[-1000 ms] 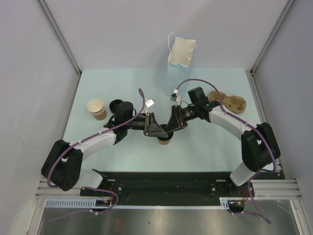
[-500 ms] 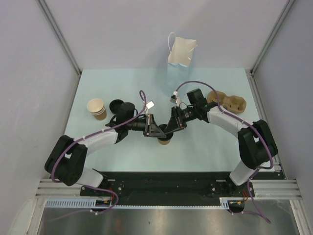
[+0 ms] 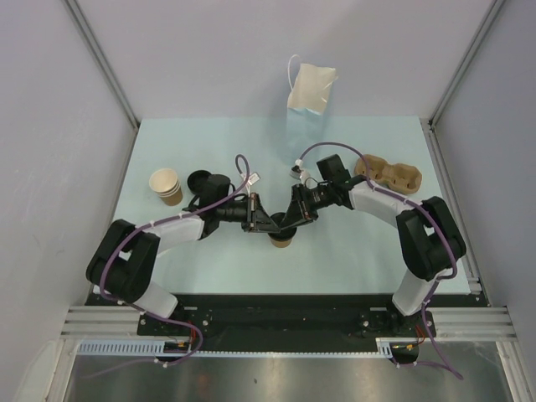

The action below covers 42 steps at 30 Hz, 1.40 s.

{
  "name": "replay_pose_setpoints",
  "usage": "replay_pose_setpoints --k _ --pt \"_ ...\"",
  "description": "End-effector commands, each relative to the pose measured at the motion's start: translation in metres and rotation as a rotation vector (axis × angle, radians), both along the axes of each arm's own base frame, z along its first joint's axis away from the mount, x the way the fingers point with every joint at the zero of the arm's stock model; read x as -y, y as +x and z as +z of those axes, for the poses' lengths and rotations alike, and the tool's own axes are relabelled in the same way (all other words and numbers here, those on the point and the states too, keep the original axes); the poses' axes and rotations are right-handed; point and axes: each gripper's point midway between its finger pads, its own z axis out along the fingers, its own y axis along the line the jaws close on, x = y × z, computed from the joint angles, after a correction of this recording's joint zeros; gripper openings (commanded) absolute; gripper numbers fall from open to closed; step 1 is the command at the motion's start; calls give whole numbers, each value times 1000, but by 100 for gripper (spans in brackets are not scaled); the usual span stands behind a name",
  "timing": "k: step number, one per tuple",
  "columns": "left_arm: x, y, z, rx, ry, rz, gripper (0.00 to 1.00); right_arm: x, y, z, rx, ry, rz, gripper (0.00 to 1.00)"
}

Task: Pack the takeout coffee

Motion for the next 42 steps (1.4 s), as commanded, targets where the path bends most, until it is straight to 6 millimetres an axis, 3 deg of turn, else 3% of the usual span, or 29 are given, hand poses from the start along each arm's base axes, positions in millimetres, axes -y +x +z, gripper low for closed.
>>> replay_pose_setpoints --k 1,16,31,42 --pt "-1 20 4 41 3 43 0 -2 3 -7 -23 2 -4 23" --pt "-14 31 -38 -23 136 117 0 5 10 -35 -76 -64 -38 22" --pt "-13 33 -28 -12 132 129 0 21 21 -75 -146 -181 -109 18" --pt "-17 33 -49 -59 192 142 0 22 23 -86 -165 -202 -121 18"
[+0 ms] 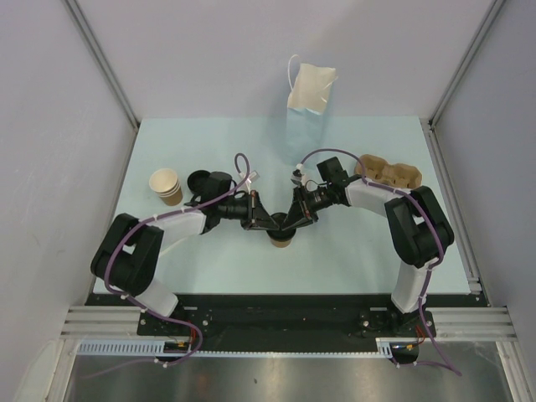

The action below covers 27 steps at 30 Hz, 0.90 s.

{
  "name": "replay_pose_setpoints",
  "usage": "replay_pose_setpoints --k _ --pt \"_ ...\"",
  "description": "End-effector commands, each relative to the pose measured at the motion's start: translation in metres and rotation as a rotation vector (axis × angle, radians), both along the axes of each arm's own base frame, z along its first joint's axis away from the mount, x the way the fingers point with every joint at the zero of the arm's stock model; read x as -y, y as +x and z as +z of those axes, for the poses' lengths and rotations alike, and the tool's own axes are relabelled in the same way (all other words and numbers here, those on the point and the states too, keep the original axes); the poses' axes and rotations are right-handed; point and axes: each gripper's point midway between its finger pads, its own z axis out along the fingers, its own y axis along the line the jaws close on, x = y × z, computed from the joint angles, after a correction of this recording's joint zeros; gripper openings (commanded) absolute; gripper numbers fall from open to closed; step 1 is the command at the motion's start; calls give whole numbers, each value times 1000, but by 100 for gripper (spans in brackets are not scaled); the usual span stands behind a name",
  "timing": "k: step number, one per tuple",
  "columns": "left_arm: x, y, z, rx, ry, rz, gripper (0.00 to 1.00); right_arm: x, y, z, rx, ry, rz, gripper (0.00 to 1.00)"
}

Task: Pack the takeout coffee

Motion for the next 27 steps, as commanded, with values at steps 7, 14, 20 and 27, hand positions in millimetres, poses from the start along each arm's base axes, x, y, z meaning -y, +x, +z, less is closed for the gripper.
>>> replay_pose_setpoints --k 7,14,20,27 --pt "-19 15 -52 -48 187 89 0 16 15 -59 -2 -210 -102 18" --pt "-20 15 -65 -78 215 84 0 15 15 -57 3 -206 -101 18" --pt "-24 13 -77 -105 239 88 0 16 16 -58 0 -206 -103 19" --pt "-28 12 -94 -139 271 90 0 16 16 -59 0 -213 -106 19"
